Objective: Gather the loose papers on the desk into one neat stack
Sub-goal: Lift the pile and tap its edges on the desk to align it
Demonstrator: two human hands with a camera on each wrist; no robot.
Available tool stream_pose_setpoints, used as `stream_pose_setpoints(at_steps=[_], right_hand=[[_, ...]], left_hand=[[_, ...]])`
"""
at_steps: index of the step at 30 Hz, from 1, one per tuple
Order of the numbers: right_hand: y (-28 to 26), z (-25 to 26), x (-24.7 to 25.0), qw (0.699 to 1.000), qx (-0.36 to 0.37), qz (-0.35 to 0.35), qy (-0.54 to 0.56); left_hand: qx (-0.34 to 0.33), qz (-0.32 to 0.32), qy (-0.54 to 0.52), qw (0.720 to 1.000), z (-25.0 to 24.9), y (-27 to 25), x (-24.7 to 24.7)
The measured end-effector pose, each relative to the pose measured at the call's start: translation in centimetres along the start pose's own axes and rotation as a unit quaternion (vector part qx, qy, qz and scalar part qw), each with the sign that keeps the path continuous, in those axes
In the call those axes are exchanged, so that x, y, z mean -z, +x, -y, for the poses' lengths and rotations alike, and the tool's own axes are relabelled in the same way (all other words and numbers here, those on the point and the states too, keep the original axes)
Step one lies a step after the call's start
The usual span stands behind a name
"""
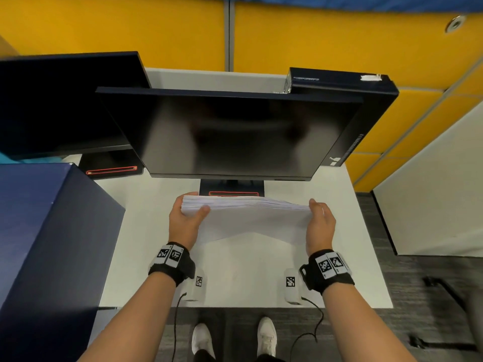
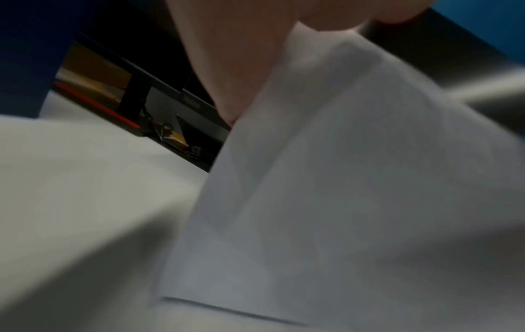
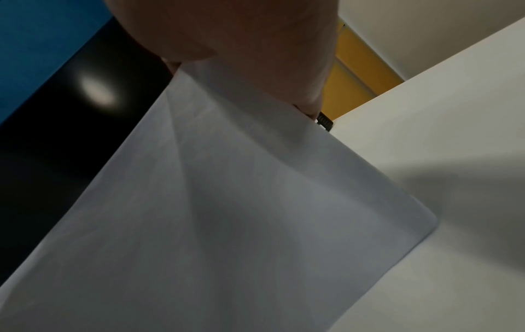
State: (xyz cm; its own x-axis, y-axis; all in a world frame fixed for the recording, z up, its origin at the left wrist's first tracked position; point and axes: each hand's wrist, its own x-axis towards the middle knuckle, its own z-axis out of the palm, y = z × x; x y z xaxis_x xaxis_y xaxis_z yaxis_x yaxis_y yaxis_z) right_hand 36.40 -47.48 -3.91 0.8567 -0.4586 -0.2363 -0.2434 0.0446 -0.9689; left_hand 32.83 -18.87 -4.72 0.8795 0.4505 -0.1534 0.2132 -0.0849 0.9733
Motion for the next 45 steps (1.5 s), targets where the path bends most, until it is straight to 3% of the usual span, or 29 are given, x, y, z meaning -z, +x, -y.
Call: stream_pose_setpoints(at_steps=[2,4,9,12,16,18,22,27,31,34,36,39,42,44,45], right_hand=[[0.3,0.2,-0.1,1.000,-0.004,0.000,-0.013],[0.5,0.3,0.2,0.999,0.016,0.027,-0.016],[0.8,-0.6,1.6,0.970,0.076,0.182,-0.145],[0.4,0.9,1.2,0.969,0.119,0.145,-0.162],[-0.1,3.5,2.2,0.965,0.205,0.125,-0.108],[0.0,3.0,2.4,0.965,0.188,0.134,-0.121],[-0.1,-0.8,2.5,0.969,0.105,0.164,-0.151],[-0.3,-1.1,2.0,0.974,0.091,0.151,-0.144],[-1.2,-0.4,1.0,0.988,0.062,0.140,-0.035],[-1.1,0.3,0.1,0.996,0.037,0.077,-0.028],[-0.9,0.7,-0.4,0.998,0.027,0.041,-0.025],[-0.6,1.0,-0.7,0.999,0.022,0.030,-0.040],[-0.3,1.7,0.0,0.994,0.018,0.059,-0.085],[0.2,2.3,1.0,0.982,0.055,0.084,-0.158],[0.3,2.9,1.5,0.965,0.111,0.093,-0.217]], left_hand=[[0.000,0.043,0.034,0.999,0.6,0.3,0.4],[0.015,0.042,0.040,0.998,1.1,0.8,0.7],[0.040,0.027,0.045,0.998,0.7,1.2,0.5],[-0.009,-0.007,0.017,1.000,-1.5,1.0,0.6],[-0.093,-0.024,-0.003,0.995,-3.2,0.4,1.8],[-0.090,-0.011,0.023,0.996,-2.2,0.1,2.1],[-0.022,0.033,0.076,0.996,1.8,0.0,2.1],[-0.014,0.037,0.060,0.997,1.7,0.2,1.5],[0.004,-0.016,-0.027,1.000,0.3,-0.2,0.4],[0.052,-0.058,-0.039,0.996,0.1,0.2,-0.1],[0.037,-0.046,-0.029,0.998,0.2,0.4,0.1],[0.004,0.028,0.008,1.000,0.6,0.6,0.9],[0.026,0.016,0.073,0.997,0.0,0.7,1.2],[-0.019,0.012,0.095,0.995,-1.4,1.2,1.3],[-0.072,0.021,0.115,0.991,-3.0,1.3,1.4]])
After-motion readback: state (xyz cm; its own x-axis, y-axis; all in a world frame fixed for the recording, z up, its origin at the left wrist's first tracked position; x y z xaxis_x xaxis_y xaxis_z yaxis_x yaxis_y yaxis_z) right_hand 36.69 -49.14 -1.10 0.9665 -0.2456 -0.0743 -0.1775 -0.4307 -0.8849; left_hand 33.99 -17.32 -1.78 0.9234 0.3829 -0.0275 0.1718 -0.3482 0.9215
